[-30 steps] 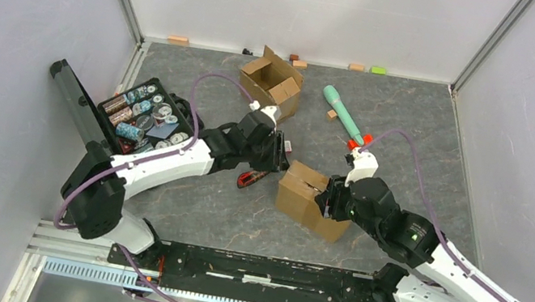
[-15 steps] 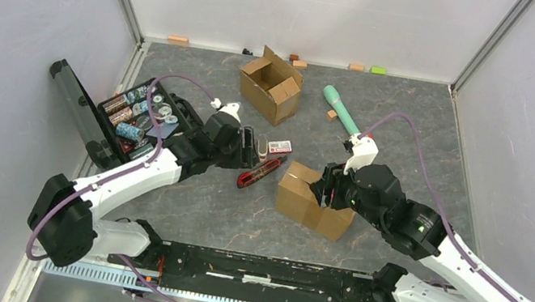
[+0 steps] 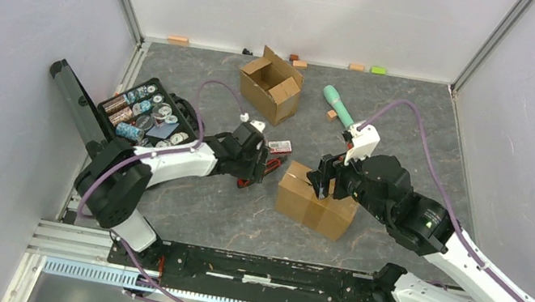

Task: Unpack the express box
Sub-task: Pick up the knife at the center of the board.

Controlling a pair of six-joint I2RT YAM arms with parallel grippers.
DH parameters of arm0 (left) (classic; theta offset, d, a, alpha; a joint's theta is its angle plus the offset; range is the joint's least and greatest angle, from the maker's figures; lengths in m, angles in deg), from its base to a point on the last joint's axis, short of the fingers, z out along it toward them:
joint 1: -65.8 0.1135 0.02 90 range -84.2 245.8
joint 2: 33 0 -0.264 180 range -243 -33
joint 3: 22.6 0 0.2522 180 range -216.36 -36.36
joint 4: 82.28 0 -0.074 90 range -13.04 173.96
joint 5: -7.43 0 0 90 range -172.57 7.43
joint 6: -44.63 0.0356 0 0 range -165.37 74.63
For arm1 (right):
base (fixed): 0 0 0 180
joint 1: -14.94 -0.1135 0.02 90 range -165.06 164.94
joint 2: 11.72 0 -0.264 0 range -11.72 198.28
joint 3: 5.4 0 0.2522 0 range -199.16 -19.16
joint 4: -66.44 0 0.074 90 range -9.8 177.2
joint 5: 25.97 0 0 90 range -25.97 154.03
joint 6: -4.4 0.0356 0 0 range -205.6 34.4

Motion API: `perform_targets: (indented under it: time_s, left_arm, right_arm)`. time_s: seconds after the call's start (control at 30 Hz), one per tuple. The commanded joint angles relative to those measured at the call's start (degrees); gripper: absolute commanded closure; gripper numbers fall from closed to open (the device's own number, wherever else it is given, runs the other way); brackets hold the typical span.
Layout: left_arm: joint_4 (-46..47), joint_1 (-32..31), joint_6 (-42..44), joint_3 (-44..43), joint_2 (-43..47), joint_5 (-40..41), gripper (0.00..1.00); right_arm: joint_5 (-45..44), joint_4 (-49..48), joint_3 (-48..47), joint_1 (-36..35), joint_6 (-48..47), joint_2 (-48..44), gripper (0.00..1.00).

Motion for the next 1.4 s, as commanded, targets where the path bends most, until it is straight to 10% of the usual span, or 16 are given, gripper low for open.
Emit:
perform_targets:
  time_s: [0.0,0.23,0.53,1.0,1.37]
  left_arm:
    - [3.38,-3.45,7.62,-5.5,-5.17,5.1,0.22]
    - [4.12,-4.41,7.32,-6.43,-12.18,7.58,0.31]
    - [4.61,-4.44,4.01,-1.64,-5.33,5.58,0.89]
    - [3.38,-4.35,-1.98,0.85,23.13,-3.27,0.94]
    - [8.29,-4.53,-8.77,-0.11,28.8,-5.78,0.96]
  right_arm:
    - [-1.14,-2.71,-0.58,0.27,-3.12,-1.12,0.25]
    - [-1.03,-4.6,2.25,0.97,-3.71,-2.96,0.23]
    - [-0.22,-5.25,0.36,1.42,-4.26,-1.53,0.25]
    - [1.84,-14.51,-1.0,1.53,3.59,4.06,0.26]
    - [-0.18,-27.98,0.46,1.36,14.51,15.14,0.28]
